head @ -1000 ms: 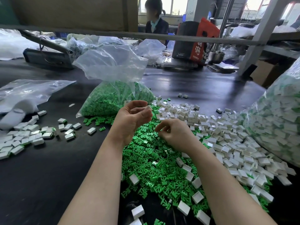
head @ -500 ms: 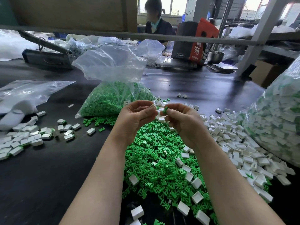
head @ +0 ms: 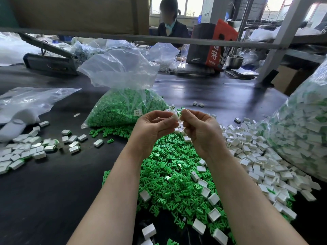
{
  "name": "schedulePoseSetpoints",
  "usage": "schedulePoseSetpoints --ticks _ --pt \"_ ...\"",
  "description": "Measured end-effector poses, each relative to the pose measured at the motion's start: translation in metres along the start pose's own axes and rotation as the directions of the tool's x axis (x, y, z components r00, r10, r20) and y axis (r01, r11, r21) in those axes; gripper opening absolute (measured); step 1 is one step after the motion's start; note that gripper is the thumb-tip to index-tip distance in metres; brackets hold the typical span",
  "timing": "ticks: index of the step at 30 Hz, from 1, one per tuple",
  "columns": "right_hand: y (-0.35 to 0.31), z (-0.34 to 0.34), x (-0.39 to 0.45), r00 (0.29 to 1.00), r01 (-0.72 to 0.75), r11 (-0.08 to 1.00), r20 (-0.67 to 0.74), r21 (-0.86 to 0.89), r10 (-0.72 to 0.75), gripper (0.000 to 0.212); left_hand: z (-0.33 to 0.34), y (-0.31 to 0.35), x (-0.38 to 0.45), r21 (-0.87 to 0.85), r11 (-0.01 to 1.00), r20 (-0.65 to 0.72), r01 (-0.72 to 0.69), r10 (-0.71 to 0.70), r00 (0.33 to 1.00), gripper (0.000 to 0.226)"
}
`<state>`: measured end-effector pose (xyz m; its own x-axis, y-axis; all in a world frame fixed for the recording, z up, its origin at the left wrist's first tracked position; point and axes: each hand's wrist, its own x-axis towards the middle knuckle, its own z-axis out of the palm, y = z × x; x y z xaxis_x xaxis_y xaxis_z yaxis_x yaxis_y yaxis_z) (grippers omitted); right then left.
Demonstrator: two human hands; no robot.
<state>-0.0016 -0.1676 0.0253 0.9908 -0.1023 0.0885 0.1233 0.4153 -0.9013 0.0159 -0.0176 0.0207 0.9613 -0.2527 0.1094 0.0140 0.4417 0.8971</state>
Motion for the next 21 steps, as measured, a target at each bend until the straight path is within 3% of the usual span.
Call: schedulePoseSetpoints --ticks 7,17,21 --pt "-0.0003 0.0013 -0.0025 0.998 0.057 0.995 -0.014 -0.081 -0.059 0.028 0.0009 0.0002 -0.0001 0.015 1.000 -0.018 -0.010 0.011 1.000 0.022" --pt "-0.0004 0.0046 -0.0050 0.996 0.069 0.993 -0.057 -0.097 -0.075 0.005 0.0016 0.0005 -0.0008 0.041 0.999 -0.030 -0.019 0.020 0.999 0.022" --pt "-0.0021 0.0041 -0.0045 0.996 0.066 0.995 -0.058 -0.080 -0.071 0.007 -0.0005 0.0010 -0.0011 0.023 1.000 -0.055 -0.019 0.020 0.998 0.024"
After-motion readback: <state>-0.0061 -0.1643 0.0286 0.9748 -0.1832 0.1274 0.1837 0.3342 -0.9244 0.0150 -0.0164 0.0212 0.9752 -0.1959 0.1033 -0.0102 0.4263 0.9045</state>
